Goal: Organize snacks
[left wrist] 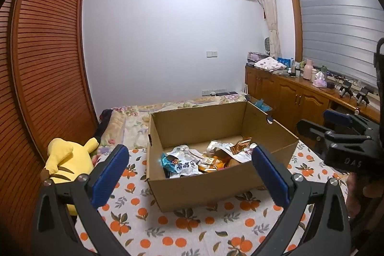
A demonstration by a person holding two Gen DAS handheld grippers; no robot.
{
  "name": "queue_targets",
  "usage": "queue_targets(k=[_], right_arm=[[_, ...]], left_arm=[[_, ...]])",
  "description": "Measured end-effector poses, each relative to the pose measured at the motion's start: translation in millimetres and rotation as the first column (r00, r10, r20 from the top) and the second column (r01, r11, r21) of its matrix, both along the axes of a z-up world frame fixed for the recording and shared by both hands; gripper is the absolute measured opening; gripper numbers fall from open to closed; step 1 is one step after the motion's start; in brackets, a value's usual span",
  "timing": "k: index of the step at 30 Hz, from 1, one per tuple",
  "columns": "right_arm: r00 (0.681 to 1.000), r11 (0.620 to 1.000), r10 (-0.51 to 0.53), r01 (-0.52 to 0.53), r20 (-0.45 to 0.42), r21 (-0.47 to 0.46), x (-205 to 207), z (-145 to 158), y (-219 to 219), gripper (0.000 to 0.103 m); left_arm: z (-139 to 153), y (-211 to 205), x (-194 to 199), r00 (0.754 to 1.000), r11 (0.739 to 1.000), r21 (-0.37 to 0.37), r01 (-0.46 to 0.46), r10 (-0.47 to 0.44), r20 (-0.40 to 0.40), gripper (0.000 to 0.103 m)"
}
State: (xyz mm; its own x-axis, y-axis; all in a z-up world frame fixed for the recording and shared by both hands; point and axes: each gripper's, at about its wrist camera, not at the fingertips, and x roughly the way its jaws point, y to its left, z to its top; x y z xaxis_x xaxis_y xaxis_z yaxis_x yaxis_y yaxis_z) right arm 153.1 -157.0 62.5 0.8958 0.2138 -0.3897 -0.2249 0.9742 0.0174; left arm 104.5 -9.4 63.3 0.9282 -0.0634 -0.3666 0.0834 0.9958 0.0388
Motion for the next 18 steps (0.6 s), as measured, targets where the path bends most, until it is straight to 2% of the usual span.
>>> queue_targets(k=[10,18], right_arm=[[0.999,0.999,-0.013,0.014,0.047,-0.033,-44.4,14.6,-5.0,0.093],[0.999,1.000,-0.011,0.012,0.046,-0.025,-62.7,10.2,-5.8,0.093]], left_arm=[[8.0,5.3,-31.8,0.999,0.999,-0.011,-0.032,0.032,0.010,0.103],[3.5,9.9,-55.5,0.999,0.998,-0.018,-0.053,0.053,0.006,0.103]])
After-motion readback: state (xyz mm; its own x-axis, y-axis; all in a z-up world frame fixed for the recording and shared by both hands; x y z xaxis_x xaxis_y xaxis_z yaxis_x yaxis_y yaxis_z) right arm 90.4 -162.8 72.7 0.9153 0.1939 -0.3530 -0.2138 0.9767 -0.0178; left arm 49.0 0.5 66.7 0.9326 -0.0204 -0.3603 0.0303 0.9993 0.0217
